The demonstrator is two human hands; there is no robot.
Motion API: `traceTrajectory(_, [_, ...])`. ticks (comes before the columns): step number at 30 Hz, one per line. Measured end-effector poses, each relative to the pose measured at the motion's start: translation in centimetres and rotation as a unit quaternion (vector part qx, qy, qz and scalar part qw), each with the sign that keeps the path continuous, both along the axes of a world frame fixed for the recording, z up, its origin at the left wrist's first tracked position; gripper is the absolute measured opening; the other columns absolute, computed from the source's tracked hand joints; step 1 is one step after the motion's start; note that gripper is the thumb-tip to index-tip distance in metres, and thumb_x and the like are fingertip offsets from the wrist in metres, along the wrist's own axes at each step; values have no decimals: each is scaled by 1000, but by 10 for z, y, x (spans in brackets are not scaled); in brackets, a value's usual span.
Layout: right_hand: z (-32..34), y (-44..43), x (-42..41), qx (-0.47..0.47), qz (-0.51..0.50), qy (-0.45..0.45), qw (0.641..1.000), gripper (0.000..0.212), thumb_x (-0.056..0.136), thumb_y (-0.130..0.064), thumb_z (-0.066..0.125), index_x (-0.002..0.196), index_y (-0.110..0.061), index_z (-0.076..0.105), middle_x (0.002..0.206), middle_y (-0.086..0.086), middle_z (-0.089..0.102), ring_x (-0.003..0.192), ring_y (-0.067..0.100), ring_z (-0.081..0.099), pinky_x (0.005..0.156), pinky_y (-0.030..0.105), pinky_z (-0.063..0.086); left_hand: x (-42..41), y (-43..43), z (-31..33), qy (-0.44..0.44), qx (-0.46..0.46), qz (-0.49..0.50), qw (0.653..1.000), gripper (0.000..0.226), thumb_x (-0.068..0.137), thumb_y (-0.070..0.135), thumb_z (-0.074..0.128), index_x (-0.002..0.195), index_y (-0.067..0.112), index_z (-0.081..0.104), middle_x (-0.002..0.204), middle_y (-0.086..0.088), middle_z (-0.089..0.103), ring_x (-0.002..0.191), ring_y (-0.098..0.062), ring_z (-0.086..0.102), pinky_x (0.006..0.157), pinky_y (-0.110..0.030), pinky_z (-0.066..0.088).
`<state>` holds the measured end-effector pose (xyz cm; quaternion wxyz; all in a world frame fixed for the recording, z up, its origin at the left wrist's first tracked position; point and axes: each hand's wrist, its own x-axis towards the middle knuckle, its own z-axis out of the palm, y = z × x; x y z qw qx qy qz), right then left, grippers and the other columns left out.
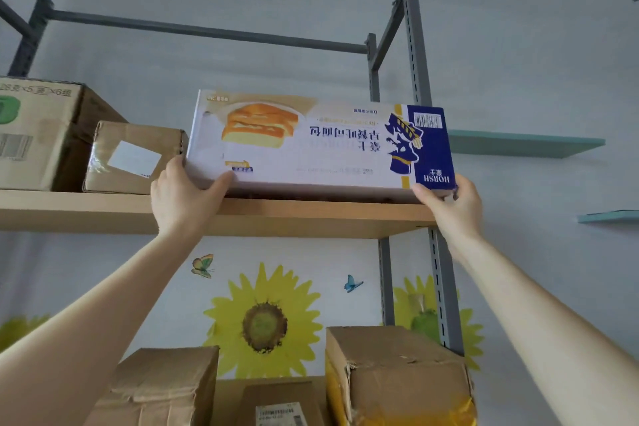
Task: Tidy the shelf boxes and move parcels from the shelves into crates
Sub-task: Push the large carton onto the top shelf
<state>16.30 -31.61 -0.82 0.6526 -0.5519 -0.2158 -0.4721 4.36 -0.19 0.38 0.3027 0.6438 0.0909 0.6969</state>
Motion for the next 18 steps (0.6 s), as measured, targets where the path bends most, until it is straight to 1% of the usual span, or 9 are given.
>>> traceTrajectory(3, [6,1,-21,55,80,-16,995,57,75,-29,75,124,-27,45,110,-12,56,97,2,53,69,17,39,-8,4,1,-83,14,-151,985,60,74,35,72,123,12,45,121,-3,53,114,-24,51,97,-38,43])
traceTrajectory(6, [13,5,-39,98,121,-20,988,61,76,-25,74,128,-31,42,118,-9,57,106,6,52,80,25,42,-18,4,0,-136,15,-262,955,56,79,12,68,129,19,43,122,3,51,114,-13,52,99,-30,43])
traceTrajectory(8, [18,6,-52,124,132,-21,983,63,76,-22,74,130,-27,42,122,-5,57,107,6,53,84,26,43,-27,3,4,-152,-1,-301,942,60,81,10,66,133,23,38,126,2,51,113,-12,52,94,-25,45])
traceTrajectory(9, [22,6,-59,142,145,-23,979,61,77,-19,73,130,-23,43,120,-5,59,101,2,56,79,22,44,-32,1,9,-159,-14,-314,936,62,82,12,65,135,25,35,125,1,52,111,-11,53,88,-21,45])
traceTrajectory(11, [31,2,-71,172,170,-38,970,51,78,-11,70,124,-17,49,109,-6,63,82,-10,59,62,11,46,-45,-5,23,-184,-47,-328,925,65,82,19,66,137,22,31,120,1,50,105,-9,52,78,-14,44])
traceTrajectory(13, [45,-4,-83,185,174,-64,965,42,81,-4,66,120,-14,55,97,-9,65,74,-11,60,54,4,44,-61,-10,39,-215,-67,-315,922,64,80,28,67,134,13,36,114,0,50,102,-10,51,76,-14,43])
traceTrajectory(15, [59,-9,-95,191,158,-86,965,43,83,-2,63,124,-12,54,92,-5,64,73,-5,59,55,4,44,-73,-10,53,-216,-29,-246,944,50,80,34,63,121,8,49,110,-5,55,97,-16,53,80,-24,44])
traceTrajectory(16, [64,-10,-99,186,142,-88,968,46,84,-4,63,127,-14,51,93,-1,63,73,-1,58,57,6,45,-76,-11,58,-208,-10,-227,951,49,81,36,60,121,10,51,115,-7,56,101,-18,53,85,-28,44])
traceTrajectory(18, [72,-7,-99,164,107,-58,979,51,83,-16,65,130,-18,46,108,6,61,84,9,58,66,13,45,-79,-15,63,-188,-1,-236,953,53,84,42,56,131,23,44,128,0,51,110,-12,49,94,-26,39])
